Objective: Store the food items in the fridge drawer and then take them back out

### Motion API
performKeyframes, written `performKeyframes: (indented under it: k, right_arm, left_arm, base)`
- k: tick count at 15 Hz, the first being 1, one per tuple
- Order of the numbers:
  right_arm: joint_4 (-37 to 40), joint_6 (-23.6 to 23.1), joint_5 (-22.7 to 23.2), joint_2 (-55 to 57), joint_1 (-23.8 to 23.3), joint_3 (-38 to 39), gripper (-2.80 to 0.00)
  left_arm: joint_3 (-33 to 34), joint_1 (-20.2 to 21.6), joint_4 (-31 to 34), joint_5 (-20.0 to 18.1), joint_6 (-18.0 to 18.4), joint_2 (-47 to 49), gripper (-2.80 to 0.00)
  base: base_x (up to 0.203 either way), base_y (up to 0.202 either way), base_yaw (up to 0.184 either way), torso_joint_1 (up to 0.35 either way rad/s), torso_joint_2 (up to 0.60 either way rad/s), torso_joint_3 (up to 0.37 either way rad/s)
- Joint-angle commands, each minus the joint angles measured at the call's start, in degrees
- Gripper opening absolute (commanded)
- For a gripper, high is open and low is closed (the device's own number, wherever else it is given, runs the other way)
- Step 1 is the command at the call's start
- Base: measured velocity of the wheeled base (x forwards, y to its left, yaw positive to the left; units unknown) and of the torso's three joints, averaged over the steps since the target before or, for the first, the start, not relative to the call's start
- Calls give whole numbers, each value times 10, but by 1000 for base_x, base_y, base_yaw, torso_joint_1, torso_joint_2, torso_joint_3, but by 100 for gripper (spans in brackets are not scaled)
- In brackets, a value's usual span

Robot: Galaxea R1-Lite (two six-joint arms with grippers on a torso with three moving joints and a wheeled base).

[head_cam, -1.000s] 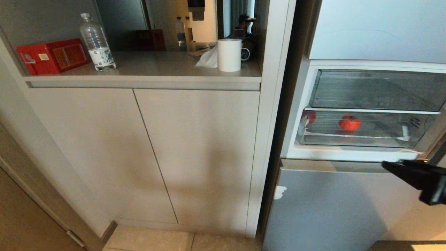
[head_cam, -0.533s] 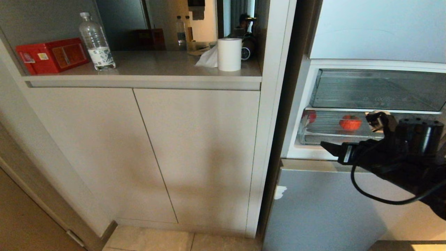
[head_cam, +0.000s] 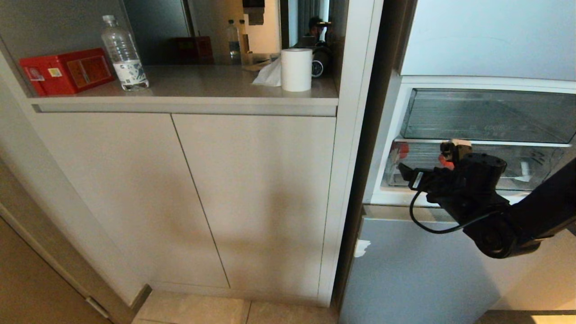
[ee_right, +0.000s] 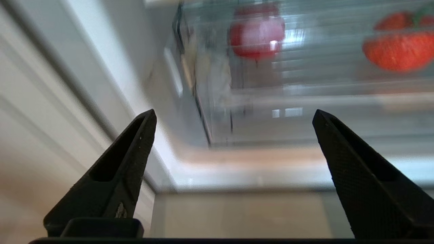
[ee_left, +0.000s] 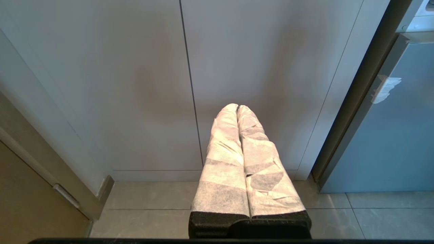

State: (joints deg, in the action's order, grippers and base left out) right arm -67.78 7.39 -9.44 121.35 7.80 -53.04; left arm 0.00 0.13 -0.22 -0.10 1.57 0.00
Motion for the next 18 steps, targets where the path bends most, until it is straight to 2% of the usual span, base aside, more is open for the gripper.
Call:
performKeyframes:
  k: [1, 8, 12, 18]
  right_arm:
    - [-4, -1, -11, 50, 0, -58, 0]
    - [-5, -6, -17, 101, 5, -143, 0]
    - [-5, -6, -53, 133, 5, -198, 0]
    - [-5, -6, -56, 151, 5, -215, 0]
  left_arm:
    - [1, 0, 0, 0, 0, 1, -280]
    - [1, 0, 0, 0, 0, 1, -280]
    - [1, 0, 0, 0, 0, 1, -280]
    - [1, 0, 0, 0, 0, 1, -280]
  base:
    - [0, 0, 0, 0, 0, 0]
    - [0, 0, 0, 0, 0, 0]
    - [0, 0, 0, 0, 0, 0]
    - [0, 0, 0, 0, 0, 0]
